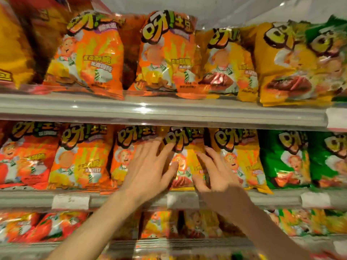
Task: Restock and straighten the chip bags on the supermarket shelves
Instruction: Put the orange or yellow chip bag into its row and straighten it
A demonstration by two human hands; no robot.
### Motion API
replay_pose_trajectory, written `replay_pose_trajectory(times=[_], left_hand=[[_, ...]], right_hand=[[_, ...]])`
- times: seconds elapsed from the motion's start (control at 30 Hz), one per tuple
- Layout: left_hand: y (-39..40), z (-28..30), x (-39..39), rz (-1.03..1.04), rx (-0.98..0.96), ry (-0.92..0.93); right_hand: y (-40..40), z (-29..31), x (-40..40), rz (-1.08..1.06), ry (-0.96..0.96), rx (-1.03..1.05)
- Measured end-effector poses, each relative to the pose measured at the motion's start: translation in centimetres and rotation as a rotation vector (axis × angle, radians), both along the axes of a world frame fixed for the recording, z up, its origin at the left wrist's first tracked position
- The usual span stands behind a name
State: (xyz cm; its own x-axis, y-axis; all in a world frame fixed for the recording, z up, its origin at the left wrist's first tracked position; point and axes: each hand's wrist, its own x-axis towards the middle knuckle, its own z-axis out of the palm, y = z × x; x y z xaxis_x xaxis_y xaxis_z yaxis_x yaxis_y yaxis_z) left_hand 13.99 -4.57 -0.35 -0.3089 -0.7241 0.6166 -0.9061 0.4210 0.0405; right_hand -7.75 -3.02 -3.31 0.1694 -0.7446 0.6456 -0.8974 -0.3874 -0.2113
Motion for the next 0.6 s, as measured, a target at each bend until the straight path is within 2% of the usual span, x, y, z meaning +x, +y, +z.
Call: replay_pose_trajectory(times=[0.13,0.23,0.33,0.5,0.6], left_hand=[[-1.3,-0.4,-0.8,0.101,0.065,-0.141],[-1.7,-0.8,-0.6,0.115,0.076,-0.181],[-1.9,-0.8,-0.3,0.107,0.089,-0.212],[-2.5,-0.8,0.4,0.092,0.099,-0.231],[-2.9,-1.1,0.7,0.081,0.104,-0.237]], right_hand=[[-1.1,-0.8,-0.1,0.088,0.130,0.073],[-1.8,-1.0,-0.2,0.148,0.222,0.075],[-1.9,-1.0,-0.1,0.094,0.299,0.050],[-2.7,-1.5,0.4,0.131,0.252,0.163],[-2.4,-1.6,0.7,0.099,0.278,0.155]])
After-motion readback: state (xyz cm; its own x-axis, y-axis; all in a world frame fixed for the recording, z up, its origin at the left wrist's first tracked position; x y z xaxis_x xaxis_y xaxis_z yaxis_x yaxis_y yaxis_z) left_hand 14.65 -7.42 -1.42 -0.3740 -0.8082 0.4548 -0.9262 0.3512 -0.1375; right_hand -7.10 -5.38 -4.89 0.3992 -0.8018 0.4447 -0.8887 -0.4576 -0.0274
